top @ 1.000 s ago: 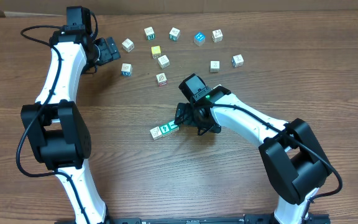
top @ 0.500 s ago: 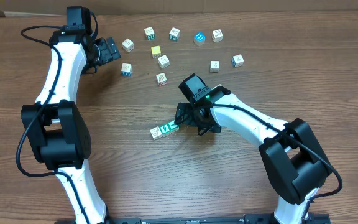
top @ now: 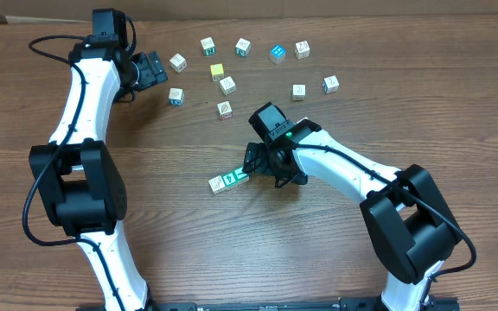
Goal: Form a circle
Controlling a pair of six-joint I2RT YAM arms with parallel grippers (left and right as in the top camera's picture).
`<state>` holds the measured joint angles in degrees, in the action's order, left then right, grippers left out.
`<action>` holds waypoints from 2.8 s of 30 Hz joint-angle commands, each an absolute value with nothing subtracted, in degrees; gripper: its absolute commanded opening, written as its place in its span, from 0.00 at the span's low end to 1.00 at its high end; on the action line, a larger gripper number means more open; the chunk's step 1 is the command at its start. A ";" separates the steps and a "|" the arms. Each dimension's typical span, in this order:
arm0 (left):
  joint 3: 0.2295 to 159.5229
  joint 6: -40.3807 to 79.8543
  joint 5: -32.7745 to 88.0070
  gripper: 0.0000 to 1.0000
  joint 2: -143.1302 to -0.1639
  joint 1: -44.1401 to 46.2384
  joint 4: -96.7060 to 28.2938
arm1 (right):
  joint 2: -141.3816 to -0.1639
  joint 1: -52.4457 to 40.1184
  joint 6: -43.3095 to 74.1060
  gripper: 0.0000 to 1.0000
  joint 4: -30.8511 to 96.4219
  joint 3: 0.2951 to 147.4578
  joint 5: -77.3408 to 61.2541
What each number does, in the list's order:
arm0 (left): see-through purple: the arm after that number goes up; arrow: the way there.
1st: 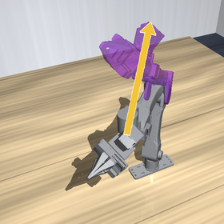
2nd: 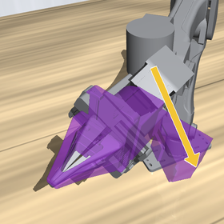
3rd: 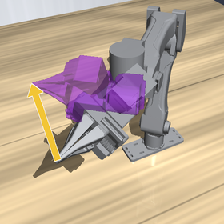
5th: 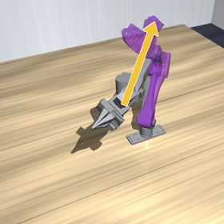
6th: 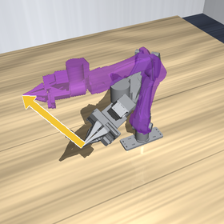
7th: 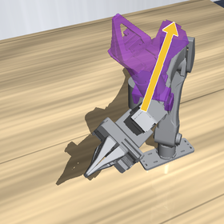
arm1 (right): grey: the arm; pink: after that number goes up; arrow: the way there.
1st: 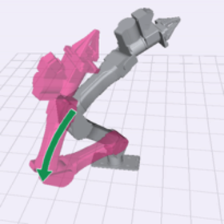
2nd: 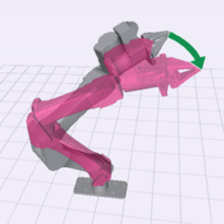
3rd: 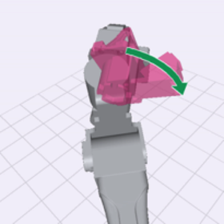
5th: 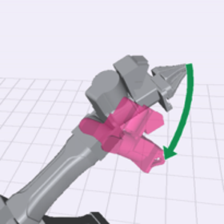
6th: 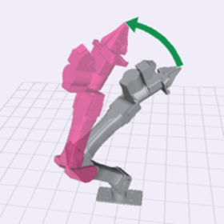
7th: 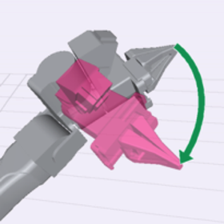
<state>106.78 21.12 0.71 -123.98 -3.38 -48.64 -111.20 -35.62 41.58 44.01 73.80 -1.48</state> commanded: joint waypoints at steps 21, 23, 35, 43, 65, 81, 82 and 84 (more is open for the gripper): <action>107.53 22.31 1.10 1.00 -123.63 -2.96 -48.64 | -111.37 -35.55 41.58 1.00 43.79 73.45 -0.89; 107.50 22.31 1.10 1.00 -123.66 -2.96 -48.64 | -111.37 -35.55 41.58 1.00 43.79 73.45 -0.89; 107.53 22.31 1.08 1.00 -123.66 -2.96 -48.64 | -111.37 -35.55 41.58 1.00 43.79 73.45 -0.89; 107.53 22.31 1.10 1.00 -123.66 -2.96 -48.64 | -111.37 -35.55 41.58 1.00 43.77 73.45 -0.89; 107.50 22.31 1.10 1.00 -123.66 -2.96 -48.64 | -111.35 -24.75 28.23 1.00 55.59 100.47 4.08; 107.50 22.31 1.10 1.00 -123.66 -2.96 -48.64 | -115.92 -22.17 19.11 0.91 52.93 99.77 -4.49; 107.53 22.31 1.10 1.00 -123.66 -2.96 -48.64 | -115.92 -23.11 18.31 0.92 53.80 99.77 -4.67; 107.53 22.31 1.10 1.00 -123.66 -2.96 -48.64 | -115.92 -25.52 15.99 0.95 55.99 99.72 -4.86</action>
